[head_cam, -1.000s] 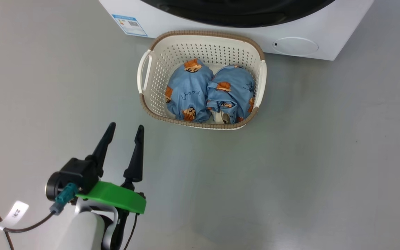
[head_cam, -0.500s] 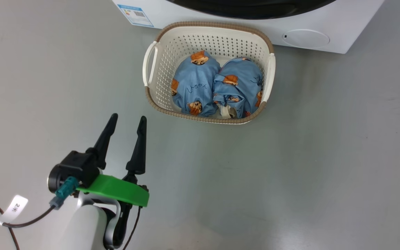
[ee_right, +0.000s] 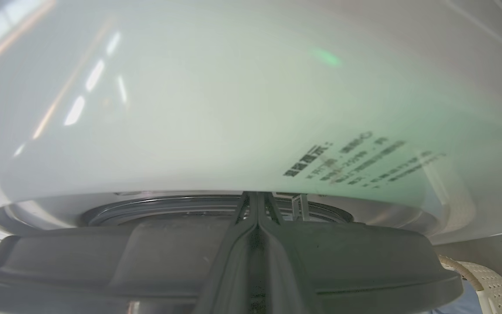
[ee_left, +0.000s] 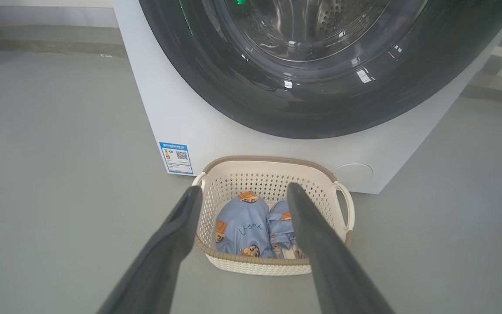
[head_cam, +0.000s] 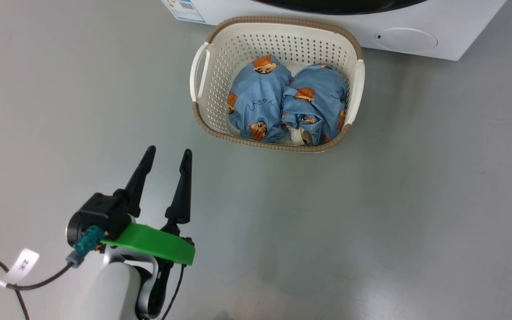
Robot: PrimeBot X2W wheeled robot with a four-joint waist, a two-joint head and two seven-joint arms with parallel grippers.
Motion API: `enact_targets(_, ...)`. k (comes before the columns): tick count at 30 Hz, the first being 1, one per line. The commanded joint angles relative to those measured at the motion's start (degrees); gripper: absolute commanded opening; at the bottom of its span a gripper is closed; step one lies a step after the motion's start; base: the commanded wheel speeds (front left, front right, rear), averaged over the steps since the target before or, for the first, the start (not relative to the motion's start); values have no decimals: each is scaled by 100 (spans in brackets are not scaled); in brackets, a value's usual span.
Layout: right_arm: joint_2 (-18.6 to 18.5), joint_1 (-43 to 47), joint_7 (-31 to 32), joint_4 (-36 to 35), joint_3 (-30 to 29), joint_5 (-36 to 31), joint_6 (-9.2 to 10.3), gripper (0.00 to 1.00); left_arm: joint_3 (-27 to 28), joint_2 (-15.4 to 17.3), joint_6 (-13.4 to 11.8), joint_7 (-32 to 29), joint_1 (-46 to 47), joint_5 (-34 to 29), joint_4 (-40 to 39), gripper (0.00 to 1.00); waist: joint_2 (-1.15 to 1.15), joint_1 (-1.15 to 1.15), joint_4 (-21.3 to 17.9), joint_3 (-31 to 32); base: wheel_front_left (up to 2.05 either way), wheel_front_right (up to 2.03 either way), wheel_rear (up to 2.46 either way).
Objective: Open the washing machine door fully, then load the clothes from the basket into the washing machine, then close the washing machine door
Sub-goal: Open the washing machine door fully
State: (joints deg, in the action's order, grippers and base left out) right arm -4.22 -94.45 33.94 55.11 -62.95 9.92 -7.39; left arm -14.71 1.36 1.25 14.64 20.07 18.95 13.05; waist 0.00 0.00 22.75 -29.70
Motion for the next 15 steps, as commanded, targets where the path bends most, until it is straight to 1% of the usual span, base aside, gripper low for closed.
enact_targets(1,132,-339,103,-37,19,-86,-10,0,157,152,-35,36,70,28,-121,100,0,0,16,4,0,0,0)
enact_targets(8,133,-402,484,219,-97,-227,-10,0,194,152,-43,36,81,11,-125,100,0,0,18,30,0,0,0)
enact_targets(15,134,-355,865,273,-113,-255,-10,0,251,152,-43,36,85,-28,-161,100,0,0,-37,77,0,0,0)
